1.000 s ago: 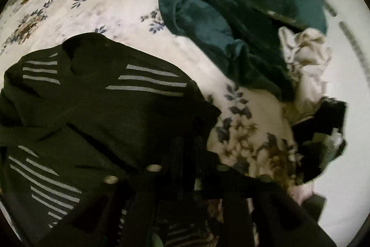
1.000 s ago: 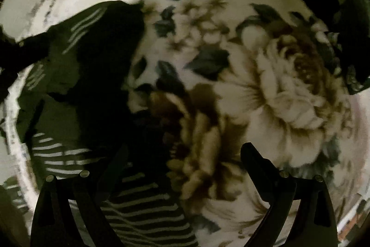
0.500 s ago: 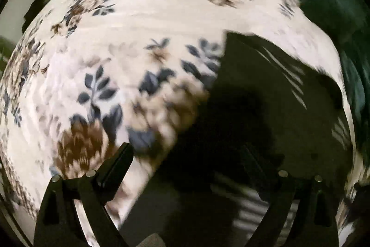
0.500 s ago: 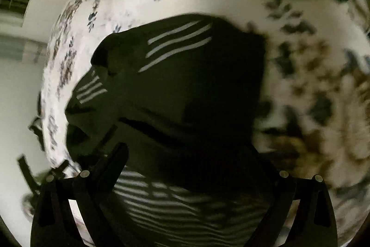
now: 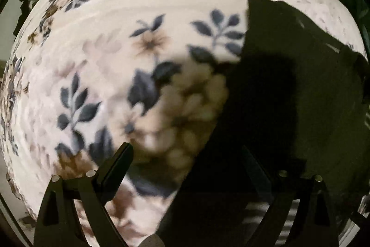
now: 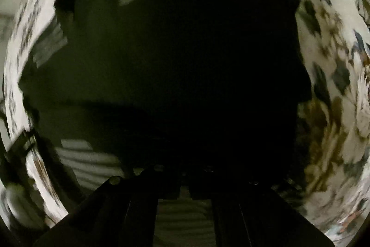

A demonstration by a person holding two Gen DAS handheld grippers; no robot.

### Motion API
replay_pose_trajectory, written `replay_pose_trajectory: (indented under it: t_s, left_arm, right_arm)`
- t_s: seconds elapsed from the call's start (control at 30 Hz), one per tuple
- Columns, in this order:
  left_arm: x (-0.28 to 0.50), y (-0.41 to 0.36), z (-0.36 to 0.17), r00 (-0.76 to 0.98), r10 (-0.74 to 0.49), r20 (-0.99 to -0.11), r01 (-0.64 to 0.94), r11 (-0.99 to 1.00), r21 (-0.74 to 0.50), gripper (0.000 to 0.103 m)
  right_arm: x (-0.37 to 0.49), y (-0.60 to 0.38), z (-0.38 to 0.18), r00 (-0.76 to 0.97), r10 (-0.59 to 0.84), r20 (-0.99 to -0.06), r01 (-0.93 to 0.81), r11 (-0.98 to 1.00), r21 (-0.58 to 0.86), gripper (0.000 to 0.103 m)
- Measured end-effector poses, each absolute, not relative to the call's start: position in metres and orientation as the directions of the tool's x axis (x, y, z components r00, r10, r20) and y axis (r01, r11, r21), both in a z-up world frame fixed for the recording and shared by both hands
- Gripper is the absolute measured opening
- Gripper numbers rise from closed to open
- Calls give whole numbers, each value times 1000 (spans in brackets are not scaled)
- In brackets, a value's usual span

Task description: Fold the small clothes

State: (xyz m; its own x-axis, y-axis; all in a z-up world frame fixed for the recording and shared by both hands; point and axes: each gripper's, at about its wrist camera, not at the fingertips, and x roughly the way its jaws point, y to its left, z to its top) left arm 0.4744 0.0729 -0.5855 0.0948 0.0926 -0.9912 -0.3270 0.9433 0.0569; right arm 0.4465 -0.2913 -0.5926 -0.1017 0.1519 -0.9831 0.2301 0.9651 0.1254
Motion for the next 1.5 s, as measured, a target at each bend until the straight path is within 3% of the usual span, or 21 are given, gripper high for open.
replay_pose_trajectory:
  t_s: [0.07, 0.13, 0.2, 0.23, 0.33, 0.37, 0.43, 0.47, 0.5, 0.53, 0.77, 0.93, 0.97, 1.0, 1.07, 1.1, 1.2, 1.37, 1.43, 1.47, 1.5]
  left_arm:
    - [469, 73, -575, 102, 93, -990, -322, 945, 55, 95]
    - [471, 68, -556, 143, 104, -984, -309, 950, 56, 95]
    - [484, 60, -541, 185, 109, -977, -284, 957, 53, 95]
    - [492, 54, -538, 194, 105, -975, -270, 961, 49, 95]
    - [522, 33, -551, 163, 51, -985, -223, 975, 14, 94]
    - [534, 27, -562, 135, 47, -990, -202, 979, 19, 93]
    - [550, 12, -582, 99, 0, -995, -137, 990, -14, 50]
    - [552, 7, -582, 104, -27, -994, -131, 991, -41, 28]
    - [553, 5, -579, 118, -14, -993, -129, 991, -29, 19]
    - [551, 2, -571, 142, -12, -990, -125, 992, -30, 16]
    - [534, 21, -563, 159, -105, -982, -243, 960, -142, 16]
    - [498, 34, -550, 136, -165, -977, -300, 933, -199, 30]
    - [480, 35, -541, 146, -171, -974, -310, 927, -209, 30]
    - [474, 38, -535, 150, -172, -974, -323, 922, -213, 30]
    - [447, 40, -524, 155, -195, -969, -371, 897, -240, 36]
    - [446, 49, -523, 152, -219, -964, -408, 874, -263, 42]
    - [436, 64, -533, 128, -361, -924, -541, 755, -370, 57]
    - [448, 58, -571, 115, -492, -863, -686, 589, -426, 57]
    - [450, 59, -584, 136, -473, -870, -725, 551, -413, 55]
    - [450, 61, -584, 167, -447, -879, -730, 543, -415, 37]
    - [451, 60, -582, 183, -426, -886, -722, 554, -415, 7]
  right_arm:
    - [448, -291, -583, -119, 131, -984, 204, 973, 105, 6]
    - [456, -293, -567, -85, 149, -985, 208, 970, 129, 21]
    - [475, -295, -550, 7, 175, -985, 229, 958, 172, 64]
    - [485, -296, -547, 38, 179, -983, 237, 954, 183, 69]
    - [529, -283, -571, 26, 161, -987, 235, 958, 162, 70]
    - [541, -278, -580, 9, 160, -987, 227, 961, 157, 70]
    - [559, -263, -597, -6, 127, -992, 185, 975, 123, 59]
    - [561, -258, -597, 14, 96, -995, 160, 982, 97, 15]
    - [561, -254, -591, 55, 48, -997, 140, 989, 55, 3]
    - [559, -253, -582, 99, 33, -995, 138, 989, 47, 3]
    - [548, -298, -543, 268, -81, -960, 279, 960, -3, 0]
    - [543, -332, -560, 110, 187, -976, 343, 915, 214, 2]
    - [529, -338, -556, 112, 225, -968, 376, 892, 251, 10]
    - [517, -341, -557, 112, 262, -958, 409, 867, 285, 29]
    - [486, -348, -563, 112, 366, -924, 504, 780, 370, 52]
    - [470, -350, -569, 110, 415, -903, 556, 728, 402, 53]
    - [439, -344, -597, 123, 523, -843, 678, 576, 456, 53]
    - [427, -335, -631, 186, 538, -822, 800, 403, 445, 52]
    - [432, -336, -631, 195, 498, -845, 807, 408, 427, 27]
    - [431, -335, -629, 181, 464, -867, 808, 433, 400, 4]
    - [429, -335, -626, 193, 455, -870, 799, 442, 408, 3]
